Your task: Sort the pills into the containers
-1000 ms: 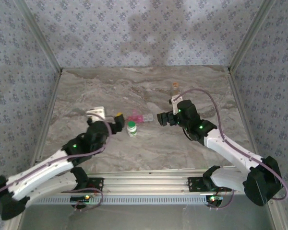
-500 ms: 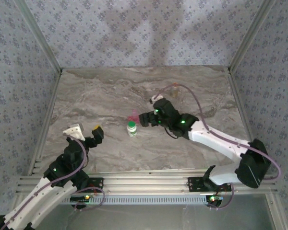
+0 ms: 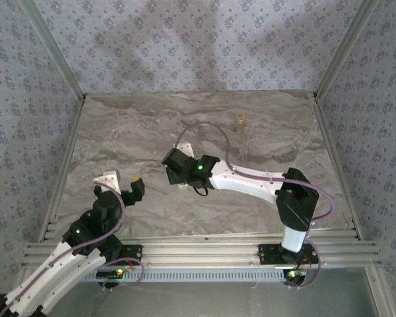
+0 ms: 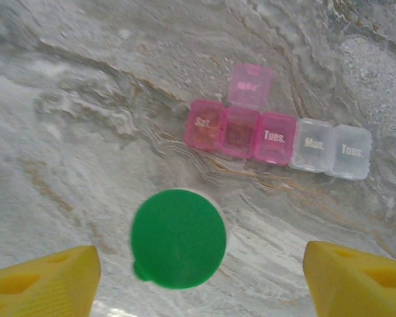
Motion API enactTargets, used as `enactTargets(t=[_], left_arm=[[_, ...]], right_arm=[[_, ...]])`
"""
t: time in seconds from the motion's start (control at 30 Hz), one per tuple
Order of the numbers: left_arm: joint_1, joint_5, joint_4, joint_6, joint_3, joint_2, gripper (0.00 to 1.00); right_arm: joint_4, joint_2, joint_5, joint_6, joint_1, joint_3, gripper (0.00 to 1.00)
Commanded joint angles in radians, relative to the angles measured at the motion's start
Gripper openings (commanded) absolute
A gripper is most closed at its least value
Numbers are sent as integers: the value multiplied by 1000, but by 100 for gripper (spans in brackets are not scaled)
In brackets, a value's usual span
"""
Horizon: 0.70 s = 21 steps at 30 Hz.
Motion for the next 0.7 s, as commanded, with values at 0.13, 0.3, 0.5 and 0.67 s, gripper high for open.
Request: enactTargets(t=[0.13,0.3,0.5,0.67], left_arm=[[8,41,-34,-21,-21,-71,99],[7,46,-36,-22,-17,-69,99],[8,48,-35,-22,-18,-67,99],[8,47,-33,-25,-23,-63,99]], right_arm=[[-61,92,22,59,-8,81,77],[-49,111,-32,13,-23,76,66],[-45,108,-69,5,-50,36,65],[1,120,-115,-53,-67,21,71]])
